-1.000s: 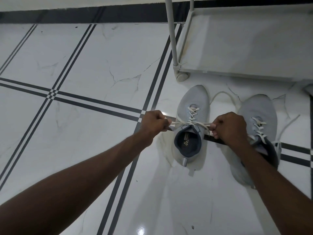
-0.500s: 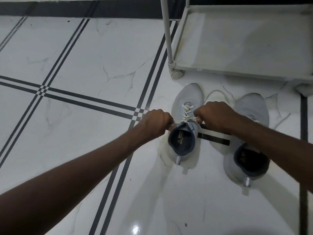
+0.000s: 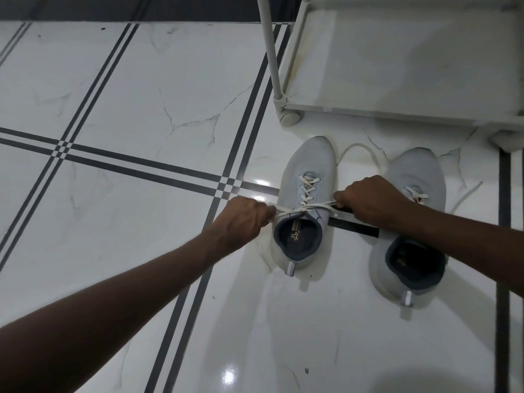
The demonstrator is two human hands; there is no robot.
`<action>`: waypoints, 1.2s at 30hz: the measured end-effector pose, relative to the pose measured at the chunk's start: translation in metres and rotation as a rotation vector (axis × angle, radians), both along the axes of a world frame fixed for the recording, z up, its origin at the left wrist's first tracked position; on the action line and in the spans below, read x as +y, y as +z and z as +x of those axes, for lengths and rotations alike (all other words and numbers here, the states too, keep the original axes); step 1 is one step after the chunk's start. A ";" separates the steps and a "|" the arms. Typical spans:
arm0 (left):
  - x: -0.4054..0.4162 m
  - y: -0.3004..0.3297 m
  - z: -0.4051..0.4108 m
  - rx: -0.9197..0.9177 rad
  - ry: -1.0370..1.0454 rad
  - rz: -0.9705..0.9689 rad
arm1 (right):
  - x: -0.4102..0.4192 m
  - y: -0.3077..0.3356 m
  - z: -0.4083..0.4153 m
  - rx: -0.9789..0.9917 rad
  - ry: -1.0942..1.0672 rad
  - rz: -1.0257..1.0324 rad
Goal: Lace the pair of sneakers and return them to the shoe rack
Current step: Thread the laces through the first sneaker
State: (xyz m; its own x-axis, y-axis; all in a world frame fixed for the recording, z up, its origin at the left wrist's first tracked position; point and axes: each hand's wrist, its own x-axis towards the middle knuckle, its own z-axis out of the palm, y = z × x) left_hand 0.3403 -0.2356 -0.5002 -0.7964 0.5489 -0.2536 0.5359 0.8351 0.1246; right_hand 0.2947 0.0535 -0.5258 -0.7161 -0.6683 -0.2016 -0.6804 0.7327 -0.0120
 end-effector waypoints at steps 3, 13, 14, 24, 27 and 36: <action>0.001 0.006 -0.001 -0.026 0.023 0.016 | -0.004 0.002 0.003 -0.023 -0.029 -0.004; 0.018 0.020 0.001 0.066 0.252 0.208 | -0.028 0.022 0.004 0.063 -0.067 -0.187; 0.025 0.019 0.000 0.048 0.239 0.198 | -0.037 0.028 0.008 0.049 -0.083 -0.277; 0.049 -0.004 0.010 0.150 0.160 0.141 | -0.060 0.008 0.030 -0.096 -0.235 -0.472; 0.050 -0.006 0.012 0.147 0.239 0.148 | -0.063 0.015 0.032 -0.197 -0.369 -0.465; 0.049 0.005 0.005 0.258 0.149 -0.032 | -0.070 0.012 0.034 -0.364 -0.489 -0.342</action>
